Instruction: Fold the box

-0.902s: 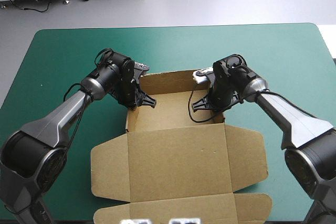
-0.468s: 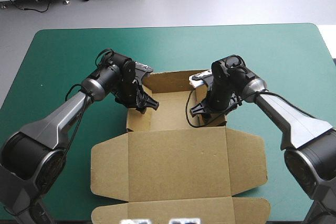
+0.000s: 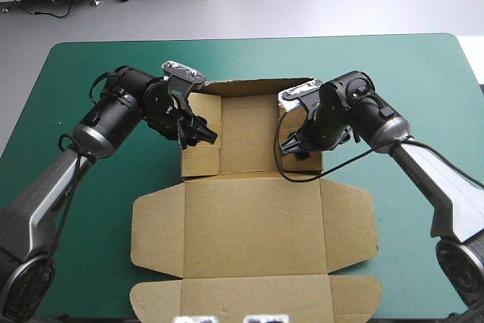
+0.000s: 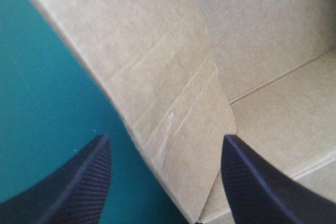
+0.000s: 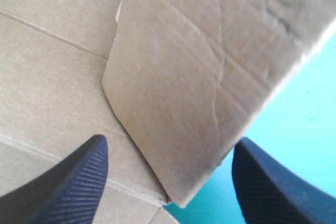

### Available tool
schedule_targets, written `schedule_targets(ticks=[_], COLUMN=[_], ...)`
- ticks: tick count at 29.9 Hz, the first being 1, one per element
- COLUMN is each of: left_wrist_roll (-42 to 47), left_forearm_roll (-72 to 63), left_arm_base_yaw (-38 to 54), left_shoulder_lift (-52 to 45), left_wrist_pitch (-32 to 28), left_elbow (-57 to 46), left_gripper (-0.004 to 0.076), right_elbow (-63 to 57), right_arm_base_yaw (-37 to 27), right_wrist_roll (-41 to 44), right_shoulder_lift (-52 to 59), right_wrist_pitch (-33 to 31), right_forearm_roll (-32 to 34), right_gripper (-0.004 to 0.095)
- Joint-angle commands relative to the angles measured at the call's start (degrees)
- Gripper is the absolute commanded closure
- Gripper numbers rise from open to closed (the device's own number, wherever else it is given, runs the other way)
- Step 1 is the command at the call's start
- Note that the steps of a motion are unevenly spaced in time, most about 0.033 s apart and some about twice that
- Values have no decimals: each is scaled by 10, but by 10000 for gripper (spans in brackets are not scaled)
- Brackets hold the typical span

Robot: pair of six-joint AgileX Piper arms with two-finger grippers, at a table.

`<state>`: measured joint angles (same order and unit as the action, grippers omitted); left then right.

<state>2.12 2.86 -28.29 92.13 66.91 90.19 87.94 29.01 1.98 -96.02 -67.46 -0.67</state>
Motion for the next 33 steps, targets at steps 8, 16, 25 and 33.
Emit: schedule_targets(ticks=[8, 16, 25, 33], left_wrist_roll=[-1, 30, 42, 42], left_forearm_roll=[51, 107, 132, 131], left_arm_base_yaw=[1, 1, 1, 1], left_shoulder_lift=[-65, -229, -370, -425], left_wrist_pitch=[-51, -138, -102, -83], left_elbow=[15, -74, -259, -331], left_gripper=[281, 281, 281, 281], right_elbow=[19, 19, 19, 21], right_arm_base_yaw=[-9, -9, -9, -9], right_wrist_roll=[-20, -46, -51, -50], right_shoulder_lift=[53, 127, 128, 67], right_wrist_pitch=[19, 43, 56, 80], right_forearm_roll=[7, 18, 36, 40], right_gripper=[279, 279, 280, 280])
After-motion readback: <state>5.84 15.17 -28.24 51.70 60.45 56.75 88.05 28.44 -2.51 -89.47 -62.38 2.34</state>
